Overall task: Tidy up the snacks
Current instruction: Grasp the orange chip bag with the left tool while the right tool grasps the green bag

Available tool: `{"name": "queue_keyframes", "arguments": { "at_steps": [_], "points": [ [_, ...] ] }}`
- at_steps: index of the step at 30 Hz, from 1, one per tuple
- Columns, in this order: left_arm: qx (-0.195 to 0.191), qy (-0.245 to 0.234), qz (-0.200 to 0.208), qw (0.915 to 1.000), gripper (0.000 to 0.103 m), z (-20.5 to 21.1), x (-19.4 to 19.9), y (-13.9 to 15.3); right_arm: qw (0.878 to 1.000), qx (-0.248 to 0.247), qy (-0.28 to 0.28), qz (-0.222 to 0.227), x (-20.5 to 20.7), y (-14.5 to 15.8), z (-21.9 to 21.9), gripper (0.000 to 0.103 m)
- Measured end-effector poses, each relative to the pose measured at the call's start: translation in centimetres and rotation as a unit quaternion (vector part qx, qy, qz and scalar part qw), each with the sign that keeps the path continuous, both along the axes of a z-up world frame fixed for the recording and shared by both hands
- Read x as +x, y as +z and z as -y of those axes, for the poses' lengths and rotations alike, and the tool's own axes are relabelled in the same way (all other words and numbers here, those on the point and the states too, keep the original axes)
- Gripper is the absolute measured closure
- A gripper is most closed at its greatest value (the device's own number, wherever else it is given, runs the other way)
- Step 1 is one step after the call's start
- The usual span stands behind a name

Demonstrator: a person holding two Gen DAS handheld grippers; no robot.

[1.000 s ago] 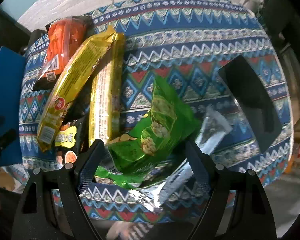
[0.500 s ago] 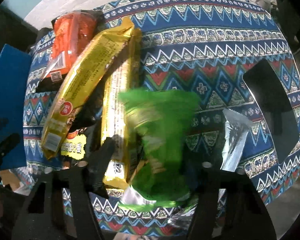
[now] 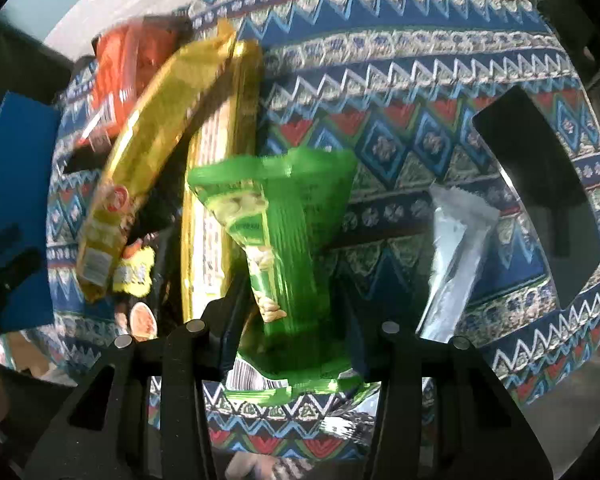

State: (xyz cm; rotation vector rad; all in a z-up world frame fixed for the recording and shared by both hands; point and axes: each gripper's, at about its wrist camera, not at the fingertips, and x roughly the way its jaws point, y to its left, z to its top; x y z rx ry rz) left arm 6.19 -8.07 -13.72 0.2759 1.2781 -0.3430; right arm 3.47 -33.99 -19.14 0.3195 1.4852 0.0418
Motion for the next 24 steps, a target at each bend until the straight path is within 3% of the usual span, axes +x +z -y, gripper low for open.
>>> {"name": "queue_keyframes", "arguments": {
  "at_steps": [1, 4, 12, 24],
  "points": [
    [0.001, -0.001, 0.000, 1.0000, 0.031, 0.1, 0.0, 0.0, 1.000, -0.003, 0.001, 0.001, 0.0, 0.0, -0.1, 0.066],
    [0.002, -0.002, 0.002, 1.0000, 0.031, 0.3, 0.2, 0.0, 1.000, -0.005, 0.001, 0.012, 0.6, 0.4, 0.0, 0.074],
    [-0.010, 0.020, -0.005, 0.9997, 0.031, 0.6, 2.0, 0.1, 0.997, -0.045, 0.020, 0.065, 2.0, 3.5, 0.0, 0.075],
    [-0.041, 0.088, -0.003, 0.9952, 0.021, 1.6, 6.7, 0.9, 0.992, -0.066, 0.030, 0.105, 7.0, 5.3, 1.1, 0.075]
  ]
}}
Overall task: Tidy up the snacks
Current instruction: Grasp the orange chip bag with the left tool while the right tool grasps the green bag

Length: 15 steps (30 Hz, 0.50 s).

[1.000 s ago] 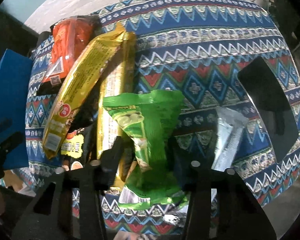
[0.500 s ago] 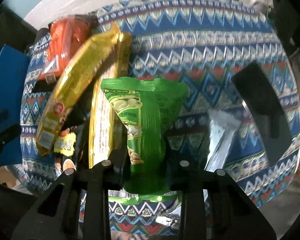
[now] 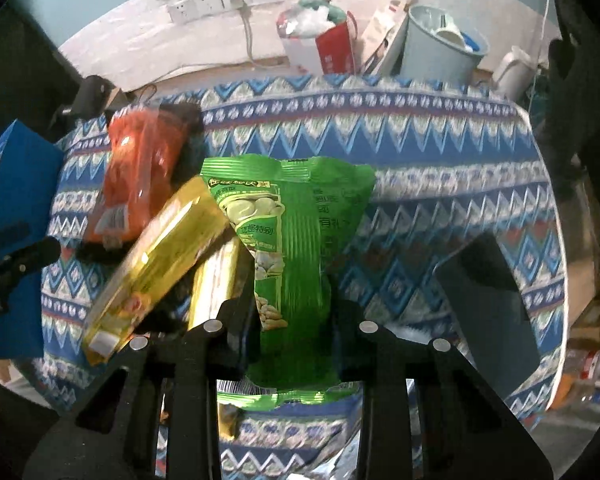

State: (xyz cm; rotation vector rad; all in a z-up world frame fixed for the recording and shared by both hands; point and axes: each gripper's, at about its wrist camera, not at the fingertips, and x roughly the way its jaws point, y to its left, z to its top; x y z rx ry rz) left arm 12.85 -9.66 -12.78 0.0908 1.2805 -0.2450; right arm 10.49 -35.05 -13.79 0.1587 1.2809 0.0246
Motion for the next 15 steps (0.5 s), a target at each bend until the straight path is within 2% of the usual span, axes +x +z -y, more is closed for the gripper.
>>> {"name": "queue_keyframes", "arguments": {
  "at_steps": [4, 11, 15],
  "points": [
    [-0.021, 0.005, -0.004, 0.9998, 0.021, 1.3, 1.4, -0.1, 1.000, -0.003, 0.006, 0.010, 1.5, 0.0, 0.3, 0.075],
    [-0.019, 0.001, -0.020, 0.9996, 0.021, 3.9, 3.5, -1.2, 0.999, -0.025, 0.019, 0.026, 3.3, 0.4, 0.9, 0.075],
    [-0.040, 0.012, -0.033, 0.9986, 0.021, 4.7, 4.7, -1.6, 0.999, -0.014, 0.016, 0.033, 3.6, 0.5, 1.1, 0.075]
  ]
}}
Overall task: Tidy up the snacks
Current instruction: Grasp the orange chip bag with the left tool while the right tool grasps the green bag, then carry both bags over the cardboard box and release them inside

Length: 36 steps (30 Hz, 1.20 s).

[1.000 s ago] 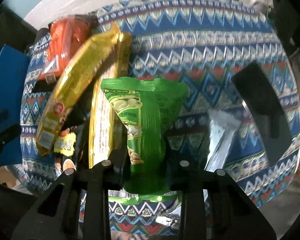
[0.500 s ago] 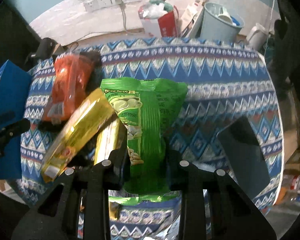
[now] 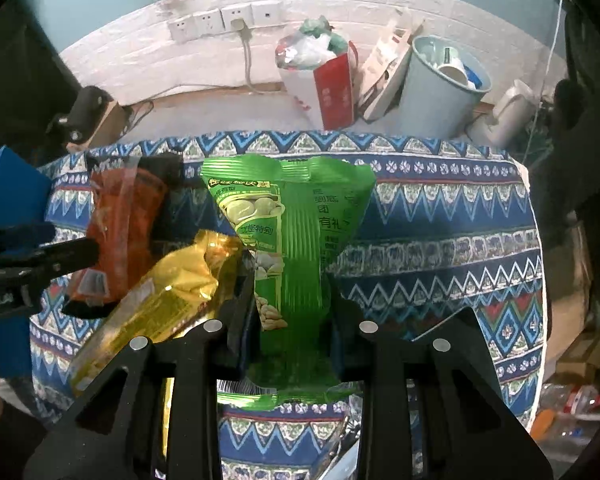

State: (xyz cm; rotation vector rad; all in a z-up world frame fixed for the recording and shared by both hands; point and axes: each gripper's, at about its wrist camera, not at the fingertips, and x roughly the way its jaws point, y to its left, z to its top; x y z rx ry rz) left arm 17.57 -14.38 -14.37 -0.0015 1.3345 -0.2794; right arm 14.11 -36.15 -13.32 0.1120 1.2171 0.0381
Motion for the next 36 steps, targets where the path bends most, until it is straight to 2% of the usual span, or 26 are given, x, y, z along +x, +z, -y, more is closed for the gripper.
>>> {"name": "queue_keyframes", "arguments": {
  "at_steps": [4, 9, 11, 15, 16, 17, 23, 30, 36],
  "points": [
    [-0.008, 0.015, -0.016, 0.9997, 0.021, 0.3, 0.8, -1.1, 1.000, 0.006, 0.003, -0.002, -0.1, -0.3, -0.1, 0.075],
    [0.004, 0.028, -0.040, 0.9988, 0.021, 0.3, 1.7, -3.2, 1.000, 0.010, 0.000, -0.006, 0.1, -0.7, 0.2, 0.075],
    [0.003, 0.033, -0.054, 0.9980, 0.018, 0.2, 2.0, -4.1, 1.000, 0.013, -0.001, -0.005, 0.2, -0.6, 0.4, 0.075],
    [-0.017, 0.039, -0.070, 0.9966, 0.017, -0.4, 2.2, -5.1, 1.000, 0.017, -0.001, -0.003, 0.5, -0.4, 0.4, 0.075],
    [-0.018, 0.037, -0.067, 0.9969, 0.018, -0.5, 2.1, -5.1, 1.000, 0.017, 0.002, -0.003, 0.5, -0.4, 0.3, 0.075],
    [-0.019, 0.034, -0.063, 0.9972, 0.024, -0.6, 2.0, -5.1, 1.000, 0.017, 0.003, -0.003, 0.6, -0.4, 0.2, 0.075],
    [-0.017, 0.017, -0.045, 0.9987, 0.044, -1.7, 1.7, -4.2, 1.000, 0.016, 0.014, -0.007, 0.9, -0.5, -0.7, 0.075],
    [0.005, 0.015, -0.010, 0.9998, 0.048, -3.5, 1.3, -2.8, 1.000, 0.012, 0.023, 0.003, 1.0, 0.4, -1.7, 0.075],
    [0.024, 0.006, 0.035, 0.9991, 0.048, -4.6, 0.2, -0.3, 0.999, 0.011, 0.031, 0.014, 0.8, 1.4, -2.6, 0.075]
  ]
}}
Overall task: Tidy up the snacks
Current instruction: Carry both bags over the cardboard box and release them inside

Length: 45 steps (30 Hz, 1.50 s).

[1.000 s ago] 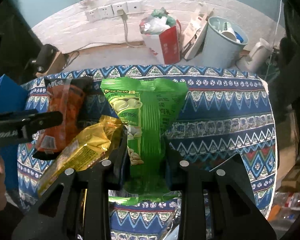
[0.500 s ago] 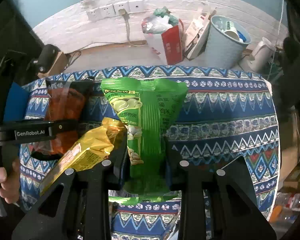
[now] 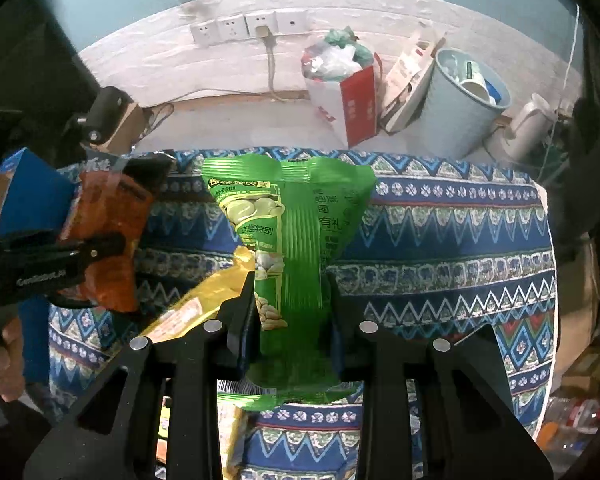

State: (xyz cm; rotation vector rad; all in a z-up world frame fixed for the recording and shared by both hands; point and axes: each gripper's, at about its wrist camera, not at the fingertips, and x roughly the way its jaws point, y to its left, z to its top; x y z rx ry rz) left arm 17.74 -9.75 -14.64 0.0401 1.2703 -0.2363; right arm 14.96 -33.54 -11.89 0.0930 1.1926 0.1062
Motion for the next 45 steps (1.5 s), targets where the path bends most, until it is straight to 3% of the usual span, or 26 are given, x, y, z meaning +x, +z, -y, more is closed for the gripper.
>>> {"name": "queue_keyframes", "arguments": {
  "at_steps": [10, 26, 38, 45],
  "points": [
    [0.028, -0.015, 0.067, 0.9972, 0.048, -1.8, -3.5, 4.1, 1.000, -0.001, 0.013, 0.021, 0.1, 2.0, -2.0, 0.075],
    [0.053, -0.016, 0.164, 0.9848, 0.048, -6.3, -8.1, 10.7, 0.998, 0.005, 0.043, 0.053, -0.1, 5.5, -6.8, 0.075],
    [0.061, 0.018, 0.187, 0.9803, 0.048, -11.9, -9.7, 12.3, 0.993, 0.010, 0.092, 0.068, 0.2, 7.5, -13.7, 0.075],
    [0.047, 0.051, 0.183, 0.9806, 0.048, -16.2, -10.2, 12.8, 0.990, 0.019, 0.123, 0.072, 0.5, 8.5, -18.5, 0.075]
  ]
}}
